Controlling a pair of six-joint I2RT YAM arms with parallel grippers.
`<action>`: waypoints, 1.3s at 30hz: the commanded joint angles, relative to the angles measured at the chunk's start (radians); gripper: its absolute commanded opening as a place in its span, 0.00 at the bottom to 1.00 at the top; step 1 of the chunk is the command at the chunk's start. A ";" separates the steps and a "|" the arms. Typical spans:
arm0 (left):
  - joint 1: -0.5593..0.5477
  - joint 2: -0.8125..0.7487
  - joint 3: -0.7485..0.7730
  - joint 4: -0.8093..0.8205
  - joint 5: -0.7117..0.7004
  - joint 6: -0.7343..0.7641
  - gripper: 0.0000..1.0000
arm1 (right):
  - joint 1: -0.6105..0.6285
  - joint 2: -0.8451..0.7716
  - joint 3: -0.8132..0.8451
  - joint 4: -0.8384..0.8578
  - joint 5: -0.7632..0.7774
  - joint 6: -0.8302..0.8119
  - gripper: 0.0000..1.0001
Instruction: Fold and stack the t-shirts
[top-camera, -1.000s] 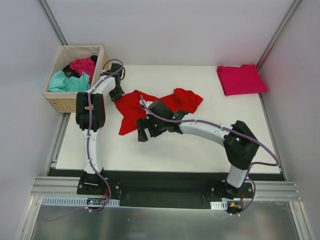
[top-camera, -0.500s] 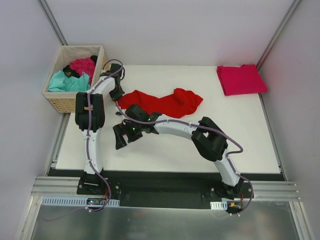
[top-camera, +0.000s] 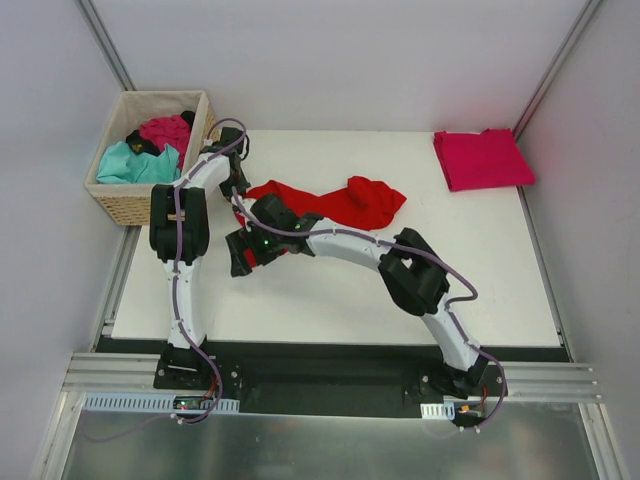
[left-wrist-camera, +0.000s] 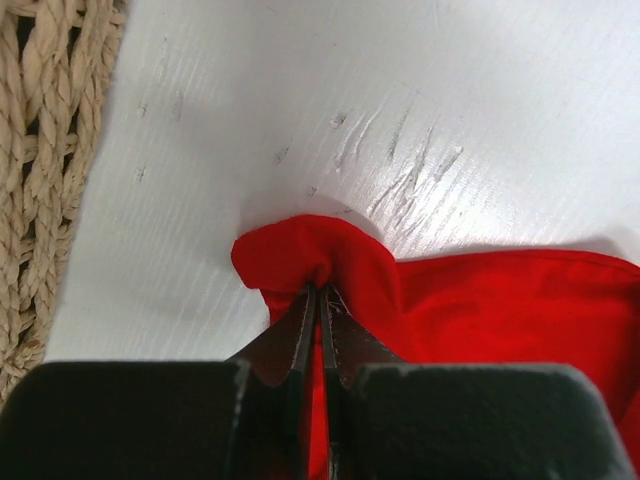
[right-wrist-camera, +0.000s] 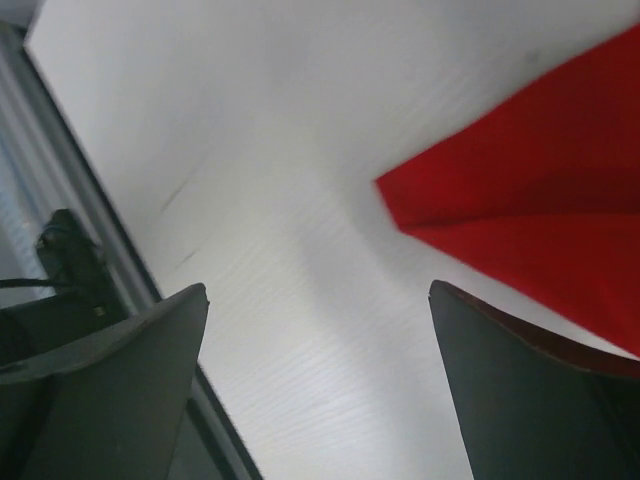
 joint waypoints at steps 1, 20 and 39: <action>0.005 -0.061 -0.031 0.006 0.026 0.026 0.00 | -0.023 0.046 0.250 -0.217 0.302 -0.164 0.97; 0.007 -0.075 -0.054 0.023 0.014 0.030 0.00 | 0.057 0.238 0.455 -0.463 0.468 -0.359 0.97; 0.007 -0.092 -0.070 0.042 0.012 0.033 0.00 | 0.043 0.284 0.433 -0.425 0.427 -0.279 0.88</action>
